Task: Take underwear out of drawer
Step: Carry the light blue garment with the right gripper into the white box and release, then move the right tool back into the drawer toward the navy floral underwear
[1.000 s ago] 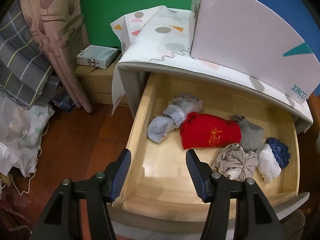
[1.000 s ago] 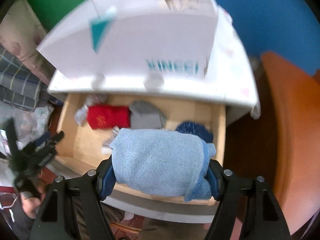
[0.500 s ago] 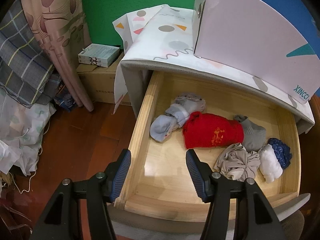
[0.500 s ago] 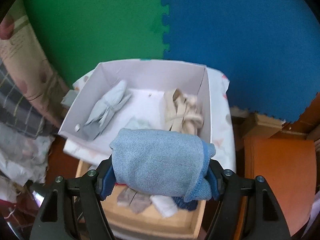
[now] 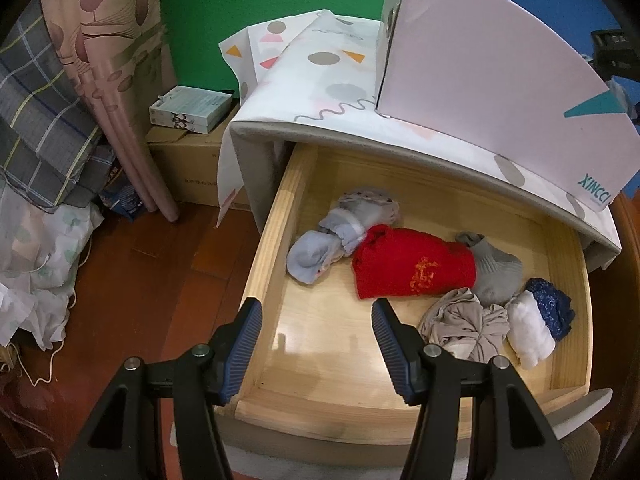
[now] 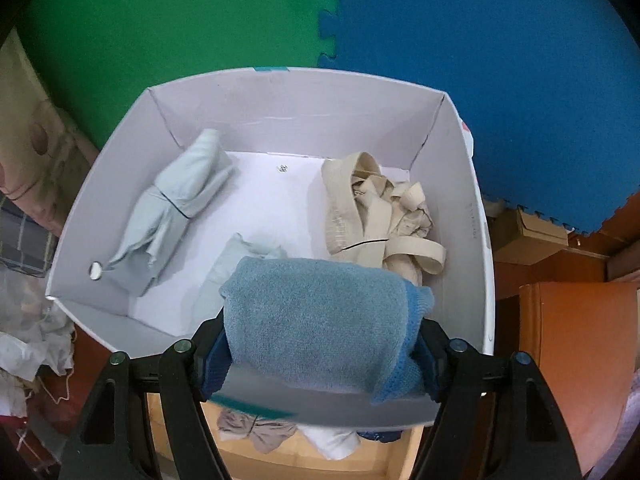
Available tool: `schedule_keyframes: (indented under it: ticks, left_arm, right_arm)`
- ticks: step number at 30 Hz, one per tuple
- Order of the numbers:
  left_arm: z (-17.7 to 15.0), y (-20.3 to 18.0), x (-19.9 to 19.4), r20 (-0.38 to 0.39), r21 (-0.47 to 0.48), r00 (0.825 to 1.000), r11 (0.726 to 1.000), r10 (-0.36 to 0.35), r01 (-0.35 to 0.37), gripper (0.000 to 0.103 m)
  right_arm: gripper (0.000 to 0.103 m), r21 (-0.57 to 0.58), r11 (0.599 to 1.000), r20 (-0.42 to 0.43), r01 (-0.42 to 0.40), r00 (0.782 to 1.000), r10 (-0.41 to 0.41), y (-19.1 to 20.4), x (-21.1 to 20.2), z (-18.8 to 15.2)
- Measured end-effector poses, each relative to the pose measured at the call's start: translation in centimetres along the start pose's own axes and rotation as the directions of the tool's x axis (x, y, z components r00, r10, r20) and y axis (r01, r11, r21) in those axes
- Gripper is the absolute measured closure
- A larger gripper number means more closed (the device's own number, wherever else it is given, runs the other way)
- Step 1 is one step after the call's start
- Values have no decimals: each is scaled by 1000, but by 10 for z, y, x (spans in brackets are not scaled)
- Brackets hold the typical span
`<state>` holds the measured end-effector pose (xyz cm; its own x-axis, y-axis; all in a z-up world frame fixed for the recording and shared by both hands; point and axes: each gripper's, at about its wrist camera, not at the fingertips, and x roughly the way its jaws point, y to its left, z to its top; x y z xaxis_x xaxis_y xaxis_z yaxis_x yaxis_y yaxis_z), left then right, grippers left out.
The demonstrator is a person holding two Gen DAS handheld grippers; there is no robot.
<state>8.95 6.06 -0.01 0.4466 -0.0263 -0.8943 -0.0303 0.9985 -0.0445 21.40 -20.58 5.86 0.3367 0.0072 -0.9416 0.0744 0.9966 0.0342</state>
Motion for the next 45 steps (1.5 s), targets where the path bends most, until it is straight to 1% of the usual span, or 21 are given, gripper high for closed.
schedule_keyframes:
  ticks: [3, 5, 9, 12, 17, 21, 23, 25, 26, 27, 29, 30, 32, 36, 43, 45]
  left_arm:
    - [0, 0, 1, -2, -2, 1000, 1000, -3, 3, 45]
    - [0, 1, 1, -4, -5, 1000, 1000, -2, 2, 45]
    - [0, 1, 2, -7, -2, 1000, 1000, 1, -1, 45]
    - [-1, 1, 3, -8, -5, 1000, 1000, 1, -1, 45]
    - [-2, 3, 2, -6, -10, 1000, 1000, 8, -8, 45]
    - [-2, 5, 1, -4, -18, 1000, 1000, 9, -9, 45]
    - [-2, 6, 1, -4, -21, 1000, 1000, 10, -10, 45]
    - [-2, 5, 0, -3, -17, 1000, 1000, 13, -13, 45]
    - [-2, 5, 0, -3, -15, 1000, 1000, 16, -16, 45]
    - [-2, 5, 0, -3, -14, 1000, 1000, 19, -19, 45]
    - [-2, 5, 0, -4, -13, 1000, 1000, 23, -23, 45]
    - [-2, 5, 0, -5, -13, 1000, 1000, 23, -23, 45]
    - [-2, 6, 1, -10, -16, 1000, 1000, 22, -22, 45]
    - [-1, 9, 3, -20, -25, 1000, 1000, 18, -18, 45]
    - [-1, 5, 5, -28, -15, 999, 1000, 25, -25, 45]
    - [-1, 5, 6, -30, -16, 999, 1000, 25, -25, 45]
  right_arm:
    - [24, -1, 1000, -2, 14, 1000, -14, 0, 5, 2]
    - [23, -1, 1000, 1, 11, 1000, -11, 0, 4, 4]
    - [23, 21, 999, 12, -31, 999, 31, -4, -6, 5]
    - [23, 20, 998, 36, -58, 998, 57, -8, -22, -3]
    - [24, -25, 997, 72, -73, 995, 75, -18, -51, -34]
    - [25, -62, 995, 79, -81, 993, 85, -31, -67, -72]
    - [26, -82, 993, 68, -79, 994, 85, -39, -68, -94]
    - [32, -103, 992, 35, -66, 997, 70, -46, -56, -112]
    - [37, -111, 992, 11, -59, 998, 61, -49, -48, -118]
    - [46, -116, 992, -18, -57, 998, 56, -50, -37, -125]
    - [58, -123, 991, -96, -51, 995, 39, -56, -8, -140]
    - [60, -123, 991, -136, -53, 990, 36, -57, 8, -146]
    - [60, -108, 992, -177, -61, 983, 41, -60, 31, -156]
    - [60, -140, 989, -219, -56, 975, 24, -57, 71, -165]
    - [59, -180, 981, -255, -70, 967, 22, -51, 113, -161]
    - [59, -205, 977, -255, -65, 967, 11, -48, 120, -160]
